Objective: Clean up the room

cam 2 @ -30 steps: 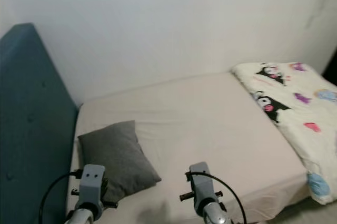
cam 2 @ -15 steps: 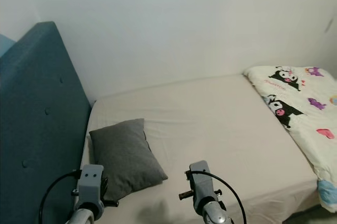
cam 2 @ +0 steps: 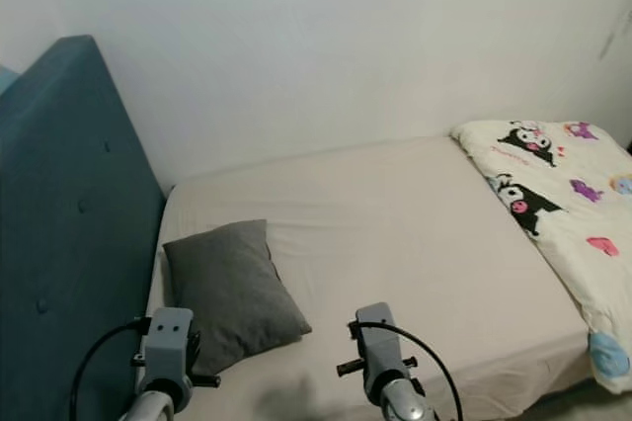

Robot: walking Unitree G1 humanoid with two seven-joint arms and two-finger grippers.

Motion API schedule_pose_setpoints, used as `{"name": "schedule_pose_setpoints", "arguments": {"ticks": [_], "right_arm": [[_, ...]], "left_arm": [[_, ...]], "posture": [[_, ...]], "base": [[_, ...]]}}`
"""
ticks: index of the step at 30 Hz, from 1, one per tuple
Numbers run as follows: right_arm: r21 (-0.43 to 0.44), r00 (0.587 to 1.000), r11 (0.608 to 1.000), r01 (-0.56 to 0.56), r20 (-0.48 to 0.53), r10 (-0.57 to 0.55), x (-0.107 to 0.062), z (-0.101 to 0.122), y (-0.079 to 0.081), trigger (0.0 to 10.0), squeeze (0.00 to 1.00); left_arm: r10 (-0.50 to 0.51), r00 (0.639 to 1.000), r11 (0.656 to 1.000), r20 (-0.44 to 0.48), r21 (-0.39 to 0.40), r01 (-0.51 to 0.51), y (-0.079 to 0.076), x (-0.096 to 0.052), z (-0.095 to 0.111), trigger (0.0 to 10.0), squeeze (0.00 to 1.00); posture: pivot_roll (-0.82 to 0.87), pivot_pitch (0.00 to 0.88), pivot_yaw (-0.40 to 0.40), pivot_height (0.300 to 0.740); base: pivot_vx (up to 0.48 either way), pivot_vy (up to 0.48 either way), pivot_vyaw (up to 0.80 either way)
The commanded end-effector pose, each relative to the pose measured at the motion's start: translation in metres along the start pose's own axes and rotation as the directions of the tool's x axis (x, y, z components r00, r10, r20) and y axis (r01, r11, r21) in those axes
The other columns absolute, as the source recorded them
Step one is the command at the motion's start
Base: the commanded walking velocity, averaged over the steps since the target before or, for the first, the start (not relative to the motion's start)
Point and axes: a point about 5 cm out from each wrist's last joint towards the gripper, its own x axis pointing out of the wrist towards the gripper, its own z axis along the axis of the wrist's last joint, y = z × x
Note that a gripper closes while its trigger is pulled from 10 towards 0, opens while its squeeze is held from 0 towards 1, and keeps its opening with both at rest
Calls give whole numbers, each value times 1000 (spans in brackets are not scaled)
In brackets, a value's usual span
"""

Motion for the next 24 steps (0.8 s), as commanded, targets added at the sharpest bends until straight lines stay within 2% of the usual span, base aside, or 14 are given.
{"name": "schedule_pose_setpoints", "arguments": {"ticks": [1, 24], "right_arm": [[23, 1000, 1000, 18, 3, -18, -2, -2, -4, 10000, 0], [22, 1000, 1000, 18, -21, -17, -2, -4, -5, 10000, 0]], "left_arm": [[9, 1000, 1000, -10, -11, -9, 1, -2, -1, 10000, 0], [3, 1000, 1000, 7, 4, -3, 2, 1, 4, 10000, 0]], "posture": [[-22, 77, -57, 740], [-23, 78, -56, 740]], "base": [[0, 0, 0], [0, 0, 0]]}}
